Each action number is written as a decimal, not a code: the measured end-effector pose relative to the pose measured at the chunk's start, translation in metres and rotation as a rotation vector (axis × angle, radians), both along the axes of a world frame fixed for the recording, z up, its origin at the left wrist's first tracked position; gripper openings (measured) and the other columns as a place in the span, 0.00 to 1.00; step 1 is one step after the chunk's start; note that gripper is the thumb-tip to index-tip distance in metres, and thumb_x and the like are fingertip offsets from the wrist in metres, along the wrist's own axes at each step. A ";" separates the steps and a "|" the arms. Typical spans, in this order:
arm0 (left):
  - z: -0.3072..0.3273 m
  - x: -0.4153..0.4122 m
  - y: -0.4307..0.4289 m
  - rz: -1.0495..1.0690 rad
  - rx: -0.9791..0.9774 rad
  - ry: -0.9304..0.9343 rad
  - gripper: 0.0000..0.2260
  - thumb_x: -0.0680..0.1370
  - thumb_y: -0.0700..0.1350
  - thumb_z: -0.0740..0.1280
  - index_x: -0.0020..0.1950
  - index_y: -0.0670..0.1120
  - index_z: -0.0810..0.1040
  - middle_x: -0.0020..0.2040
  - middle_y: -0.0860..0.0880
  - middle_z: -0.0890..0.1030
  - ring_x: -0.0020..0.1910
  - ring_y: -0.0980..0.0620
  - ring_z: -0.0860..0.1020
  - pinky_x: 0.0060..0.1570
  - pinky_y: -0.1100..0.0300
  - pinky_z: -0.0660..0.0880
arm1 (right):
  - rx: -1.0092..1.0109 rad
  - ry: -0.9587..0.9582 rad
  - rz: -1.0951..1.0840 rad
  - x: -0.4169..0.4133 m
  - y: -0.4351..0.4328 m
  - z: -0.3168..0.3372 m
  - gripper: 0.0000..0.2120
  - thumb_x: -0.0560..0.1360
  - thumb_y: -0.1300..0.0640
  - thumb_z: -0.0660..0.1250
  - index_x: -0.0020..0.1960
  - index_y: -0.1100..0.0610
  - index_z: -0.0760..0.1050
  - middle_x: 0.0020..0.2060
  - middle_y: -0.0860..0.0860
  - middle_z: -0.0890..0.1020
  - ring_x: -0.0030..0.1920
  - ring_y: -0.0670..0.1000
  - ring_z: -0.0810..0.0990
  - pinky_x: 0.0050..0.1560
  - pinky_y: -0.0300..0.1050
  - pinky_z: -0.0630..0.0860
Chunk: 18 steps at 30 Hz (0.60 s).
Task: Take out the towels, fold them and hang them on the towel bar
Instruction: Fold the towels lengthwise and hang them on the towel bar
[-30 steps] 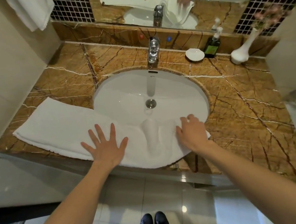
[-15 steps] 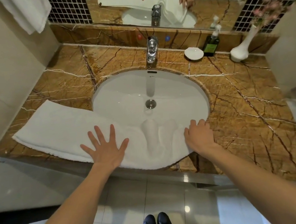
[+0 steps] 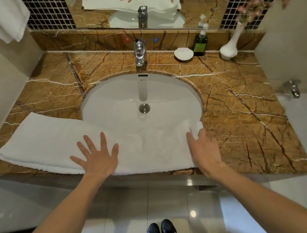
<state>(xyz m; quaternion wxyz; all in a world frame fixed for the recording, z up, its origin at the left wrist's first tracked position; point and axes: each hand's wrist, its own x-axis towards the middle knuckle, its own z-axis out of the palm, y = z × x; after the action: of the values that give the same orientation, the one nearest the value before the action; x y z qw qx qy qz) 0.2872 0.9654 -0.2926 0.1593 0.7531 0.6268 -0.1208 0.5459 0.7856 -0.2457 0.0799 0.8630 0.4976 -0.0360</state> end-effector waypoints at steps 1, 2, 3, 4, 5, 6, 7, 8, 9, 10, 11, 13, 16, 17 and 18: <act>0.000 0.000 0.000 0.000 -0.001 -0.001 0.35 0.69 0.72 0.31 0.74 0.59 0.32 0.75 0.44 0.28 0.72 0.38 0.29 0.64 0.32 0.30 | -0.014 -0.014 -0.012 -0.002 -0.005 -0.003 0.26 0.74 0.64 0.61 0.71 0.55 0.62 0.56 0.60 0.72 0.40 0.56 0.76 0.43 0.48 0.70; -0.001 0.000 0.000 0.000 -0.001 0.000 0.36 0.69 0.72 0.30 0.74 0.60 0.32 0.74 0.45 0.28 0.72 0.38 0.29 0.64 0.32 0.30 | -0.029 -0.027 -0.026 -0.004 -0.010 -0.006 0.27 0.74 0.63 0.61 0.72 0.55 0.60 0.57 0.60 0.72 0.43 0.56 0.77 0.46 0.48 0.70; -0.002 -0.001 -0.001 0.001 0.002 0.001 0.36 0.68 0.72 0.29 0.74 0.60 0.32 0.74 0.45 0.28 0.72 0.38 0.29 0.64 0.32 0.30 | -0.039 -0.032 -0.041 -0.006 -0.015 -0.009 0.28 0.75 0.61 0.61 0.73 0.55 0.59 0.59 0.60 0.71 0.45 0.56 0.77 0.48 0.49 0.70; -0.002 -0.001 -0.001 0.002 0.007 -0.001 0.36 0.67 0.72 0.28 0.74 0.60 0.32 0.74 0.45 0.28 0.72 0.38 0.29 0.64 0.31 0.30 | -0.042 -0.031 -0.058 -0.009 -0.019 -0.011 0.27 0.76 0.60 0.60 0.73 0.55 0.59 0.59 0.59 0.71 0.46 0.55 0.77 0.48 0.49 0.70; -0.003 -0.001 -0.001 0.004 0.012 -0.003 0.37 0.67 0.73 0.27 0.74 0.61 0.33 0.75 0.45 0.28 0.73 0.38 0.29 0.64 0.31 0.30 | -0.047 -0.024 -0.081 -0.010 -0.023 -0.012 0.26 0.77 0.59 0.59 0.73 0.54 0.59 0.59 0.58 0.71 0.47 0.55 0.77 0.48 0.49 0.69; -0.003 -0.001 -0.001 0.004 0.017 -0.006 0.37 0.66 0.73 0.26 0.73 0.61 0.33 0.75 0.45 0.29 0.73 0.38 0.30 0.64 0.32 0.30 | -0.052 -0.016 -0.109 -0.012 -0.026 -0.012 0.25 0.76 0.59 0.59 0.72 0.54 0.61 0.59 0.58 0.71 0.48 0.55 0.76 0.48 0.49 0.68; -0.002 -0.001 -0.001 0.002 0.025 -0.011 0.37 0.66 0.73 0.26 0.74 0.61 0.33 0.75 0.45 0.29 0.73 0.38 0.30 0.64 0.32 0.30 | -0.060 -0.010 -0.142 -0.013 -0.027 -0.011 0.25 0.75 0.59 0.59 0.71 0.53 0.62 0.58 0.57 0.71 0.50 0.55 0.75 0.49 0.50 0.67; -0.002 -0.001 -0.001 -0.003 0.034 -0.015 0.37 0.66 0.73 0.26 0.74 0.61 0.34 0.75 0.45 0.30 0.73 0.38 0.31 0.64 0.32 0.30 | -0.072 -0.008 -0.180 -0.014 -0.026 -0.008 0.25 0.73 0.59 0.60 0.70 0.53 0.64 0.60 0.58 0.69 0.52 0.57 0.74 0.51 0.52 0.66; -0.001 -0.001 -0.002 -0.006 0.043 -0.015 0.38 0.67 0.73 0.26 0.74 0.60 0.35 0.76 0.45 0.31 0.73 0.38 0.31 0.64 0.32 0.29 | -0.080 -0.010 -0.217 -0.015 -0.024 -0.004 0.24 0.72 0.58 0.61 0.68 0.52 0.66 0.63 0.59 0.67 0.57 0.59 0.71 0.55 0.54 0.65; 0.000 0.000 -0.002 -0.005 0.052 -0.013 0.38 0.67 0.72 0.27 0.75 0.60 0.37 0.76 0.44 0.32 0.73 0.38 0.32 0.64 0.33 0.29 | -0.075 -0.018 -0.244 -0.015 -0.019 0.001 0.22 0.71 0.56 0.62 0.65 0.52 0.68 0.68 0.60 0.63 0.63 0.61 0.66 0.59 0.57 0.62; 0.002 0.001 -0.002 -0.002 0.066 -0.010 0.38 0.68 0.72 0.27 0.76 0.59 0.38 0.76 0.43 0.33 0.74 0.38 0.32 0.64 0.34 0.28 | -0.052 -0.028 -0.245 -0.015 -0.013 0.006 0.20 0.72 0.53 0.62 0.64 0.53 0.69 0.71 0.62 0.59 0.68 0.63 0.61 0.63 0.59 0.58; 0.006 0.006 -0.002 0.003 0.102 0.002 0.38 0.69 0.71 0.29 0.77 0.57 0.40 0.76 0.42 0.34 0.74 0.38 0.33 0.64 0.34 0.28 | 0.038 -0.016 -0.141 -0.013 0.002 0.012 0.21 0.76 0.49 0.59 0.67 0.54 0.68 0.75 0.64 0.53 0.74 0.63 0.51 0.69 0.60 0.51; 0.011 0.013 -0.002 0.006 0.140 0.001 0.35 0.72 0.69 0.32 0.77 0.56 0.38 0.77 0.42 0.34 0.74 0.38 0.33 0.65 0.34 0.30 | 0.084 0.116 0.124 -0.017 0.027 0.013 0.25 0.80 0.46 0.49 0.75 0.56 0.58 0.77 0.62 0.48 0.77 0.61 0.45 0.74 0.58 0.44; 0.012 0.015 -0.001 0.004 0.143 -0.004 0.35 0.72 0.69 0.33 0.76 0.56 0.38 0.77 0.43 0.34 0.74 0.38 0.34 0.66 0.34 0.31 | 0.061 0.143 0.187 -0.018 0.034 0.010 0.27 0.81 0.45 0.47 0.76 0.55 0.56 0.77 0.61 0.47 0.77 0.60 0.45 0.74 0.58 0.43; 0.011 0.016 -0.001 0.002 0.141 -0.007 0.35 0.73 0.69 0.34 0.76 0.56 0.38 0.77 0.43 0.34 0.74 0.38 0.34 0.66 0.34 0.31 | 0.028 0.157 0.229 -0.019 0.039 0.006 0.28 0.81 0.43 0.44 0.77 0.55 0.53 0.77 0.60 0.47 0.77 0.60 0.44 0.75 0.58 0.42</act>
<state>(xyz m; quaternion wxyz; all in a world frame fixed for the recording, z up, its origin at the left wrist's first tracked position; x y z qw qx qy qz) 0.3034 0.9644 -0.2816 0.1080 0.7623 0.6339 -0.0736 0.5266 0.8246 -0.2393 0.0323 0.7961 0.5981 -0.0869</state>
